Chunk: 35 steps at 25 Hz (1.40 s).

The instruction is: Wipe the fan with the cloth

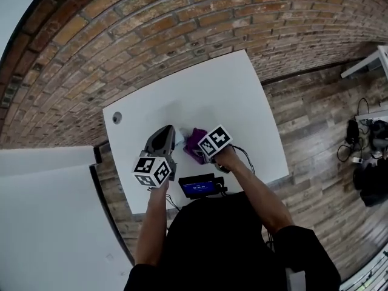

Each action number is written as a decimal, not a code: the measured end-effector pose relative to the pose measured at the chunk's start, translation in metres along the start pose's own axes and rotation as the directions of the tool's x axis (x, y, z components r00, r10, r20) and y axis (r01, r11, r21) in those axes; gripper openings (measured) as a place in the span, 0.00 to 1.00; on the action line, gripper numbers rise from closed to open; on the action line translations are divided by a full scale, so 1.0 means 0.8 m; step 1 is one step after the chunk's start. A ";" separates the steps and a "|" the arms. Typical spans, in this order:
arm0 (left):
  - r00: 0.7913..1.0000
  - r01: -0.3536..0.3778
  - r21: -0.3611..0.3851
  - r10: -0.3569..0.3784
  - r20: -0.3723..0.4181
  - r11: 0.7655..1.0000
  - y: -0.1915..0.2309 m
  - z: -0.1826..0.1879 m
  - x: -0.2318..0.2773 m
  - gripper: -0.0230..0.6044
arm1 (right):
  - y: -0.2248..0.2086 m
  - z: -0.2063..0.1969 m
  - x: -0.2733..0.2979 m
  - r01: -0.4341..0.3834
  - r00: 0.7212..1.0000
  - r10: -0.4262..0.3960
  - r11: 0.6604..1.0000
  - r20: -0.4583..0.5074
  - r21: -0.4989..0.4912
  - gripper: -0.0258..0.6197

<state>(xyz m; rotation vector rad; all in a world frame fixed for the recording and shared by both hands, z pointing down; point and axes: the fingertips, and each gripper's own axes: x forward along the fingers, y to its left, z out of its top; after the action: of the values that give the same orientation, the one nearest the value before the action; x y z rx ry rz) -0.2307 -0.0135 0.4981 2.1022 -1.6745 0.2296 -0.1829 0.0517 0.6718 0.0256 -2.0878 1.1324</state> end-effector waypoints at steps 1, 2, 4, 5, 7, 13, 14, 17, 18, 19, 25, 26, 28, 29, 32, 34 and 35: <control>1.000 0.001 -0.003 -0.001 0.001 1.000 0.000 0.000 0.000 0.04 | 0.001 0.001 -0.004 -0.003 1.000 0.003 1.000 0.009 0.008 0.15; 1.000 0.002 -0.005 -0.002 0.002 1.000 0.000 0.000 -0.001 0.04 | -0.003 0.011 -0.012 0.010 0.999 -0.012 1.000 0.052 0.026 0.15; 1.000 0.002 -0.008 -0.002 0.005 1.000 0.000 0.000 -0.001 0.04 | -0.019 0.050 -0.039 0.049 0.976 -0.066 0.995 0.206 0.088 0.15; 1.000 0.002 -0.009 -0.002 0.006 1.000 0.001 0.000 -0.001 0.04 | -0.026 0.072 -0.051 0.055 0.955 -0.087 0.992 0.282 0.117 0.15; 1.000 0.002 -0.011 -0.002 0.008 1.000 0.002 0.000 -0.002 0.04 | -0.032 0.102 -0.060 0.041 0.924 -0.090 0.990 0.370 0.138 0.15; 1.000 0.004 -0.014 -0.004 0.013 1.000 0.001 -0.002 -0.003 0.04 | -0.021 0.069 -0.008 0.001 0.958 -0.037 0.992 0.285 0.128 0.15; 1.000 0.004 -0.012 -0.004 0.014 1.000 0.001 -0.002 -0.003 0.04 | -0.019 0.057 -0.008 0.005 0.967 -0.038 0.991 0.253 0.131 0.15; 1.000 0.002 -0.012 -0.002 0.020 1.000 0.001 0.000 -0.003 0.04 | -0.001 0.011 -0.001 -0.024 0.996 0.016 0.995 0.085 0.098 0.15; 1.000 0.006 -0.018 -0.005 0.023 1.000 0.001 0.000 -0.003 0.04 | 0.003 0.000 -0.001 -0.032 0.998 0.028 0.996 0.051 0.086 0.15; 1.000 0.015 -0.029 -0.014 0.026 0.999 0.000 -0.001 -0.004 0.04 | 0.003 -0.002 -0.005 -0.030 0.999 0.026 0.996 0.047 0.081 0.15; 0.990 0.124 -0.179 -0.109 0.095 0.976 0.001 0.005 -0.036 0.04 | 0.022 0.123 -0.090 -0.050 0.926 0.044 0.999 0.374 0.006 0.15; 0.984 0.157 -0.194 -0.137 0.112 0.968 -0.005 0.006 -0.047 0.04 | 0.035 0.148 -0.103 -0.061 0.907 0.073 0.997 0.415 -0.043 0.15; 0.965 0.259 -0.217 -0.240 0.109 0.941 -0.026 0.001 -0.064 0.04 | 0.065 0.185 -0.115 -0.084 0.881 0.139 0.987 0.452 -0.140 0.15; 0.948 0.317 -0.224 -0.304 0.090 0.922 -0.038 -0.008 -0.070 0.04 | 0.080 0.197 -0.114 -0.093 0.878 0.169 0.978 0.448 -0.186 0.15; 0.909 0.406 -0.213 -0.417 -0.006 0.889 -0.062 -0.043 -0.068 0.04 | 0.105 0.206 -0.089 -0.085 0.912 0.193 0.952 0.363 -0.293 0.15; 0.914 0.390 -0.217 -0.404 -0.024 0.895 -0.060 -0.055 -0.060 0.04 | 0.106 0.200 -0.074 -0.065 0.940 0.164 0.947 0.298 -0.315 0.15; 0.923 0.373 -0.227 -0.385 -0.011 0.900 -0.055 -0.054 -0.058 0.04 | 0.104 0.195 -0.071 -0.061 0.949 0.152 0.948 0.277 -0.312 0.15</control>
<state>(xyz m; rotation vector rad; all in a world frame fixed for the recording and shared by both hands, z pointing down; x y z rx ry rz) -0.1939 0.0535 0.5078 2.1732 -1.1633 -0.0203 -0.2648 -0.0293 0.5262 -0.0689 -2.5423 0.9031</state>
